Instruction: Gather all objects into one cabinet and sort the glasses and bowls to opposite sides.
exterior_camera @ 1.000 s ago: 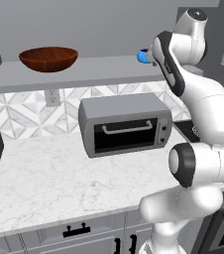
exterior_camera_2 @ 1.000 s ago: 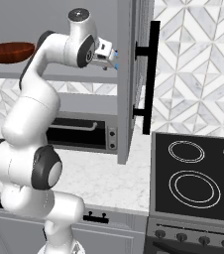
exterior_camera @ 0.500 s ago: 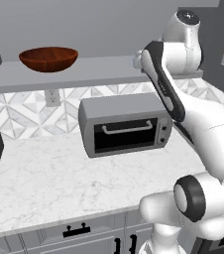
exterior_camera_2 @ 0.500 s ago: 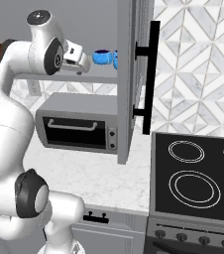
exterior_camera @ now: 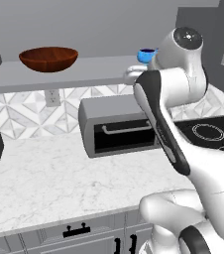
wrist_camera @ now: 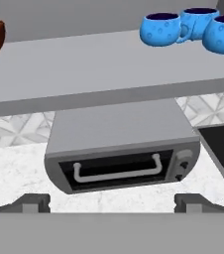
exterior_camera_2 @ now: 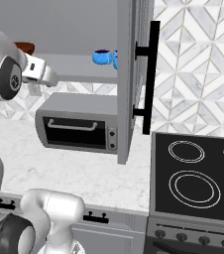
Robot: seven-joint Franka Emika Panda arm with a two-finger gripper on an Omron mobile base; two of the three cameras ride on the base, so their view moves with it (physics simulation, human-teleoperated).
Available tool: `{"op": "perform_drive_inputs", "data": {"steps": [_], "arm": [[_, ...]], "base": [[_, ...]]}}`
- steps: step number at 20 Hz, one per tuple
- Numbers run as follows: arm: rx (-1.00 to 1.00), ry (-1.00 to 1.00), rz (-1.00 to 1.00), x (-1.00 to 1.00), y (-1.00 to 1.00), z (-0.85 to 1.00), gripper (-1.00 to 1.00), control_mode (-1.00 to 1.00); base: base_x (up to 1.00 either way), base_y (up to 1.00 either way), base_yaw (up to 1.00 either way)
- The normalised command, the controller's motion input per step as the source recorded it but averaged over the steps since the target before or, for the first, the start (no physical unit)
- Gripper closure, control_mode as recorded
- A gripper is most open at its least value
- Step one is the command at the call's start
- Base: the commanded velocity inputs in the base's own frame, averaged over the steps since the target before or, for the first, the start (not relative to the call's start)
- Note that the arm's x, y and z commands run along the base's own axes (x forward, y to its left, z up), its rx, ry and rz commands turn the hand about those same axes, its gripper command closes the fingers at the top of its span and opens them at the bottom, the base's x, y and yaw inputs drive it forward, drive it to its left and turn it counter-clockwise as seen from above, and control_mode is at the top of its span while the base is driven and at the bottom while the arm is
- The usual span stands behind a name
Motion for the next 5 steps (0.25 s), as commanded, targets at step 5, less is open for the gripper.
{"op": "perform_drive_inputs", "data": {"steps": [5], "arm": [[0.00,-0.01,0.00,-0.73,0.30,0.00,-1.00,-1.00]], "base": [[0.00,0.00,0.00]]}}
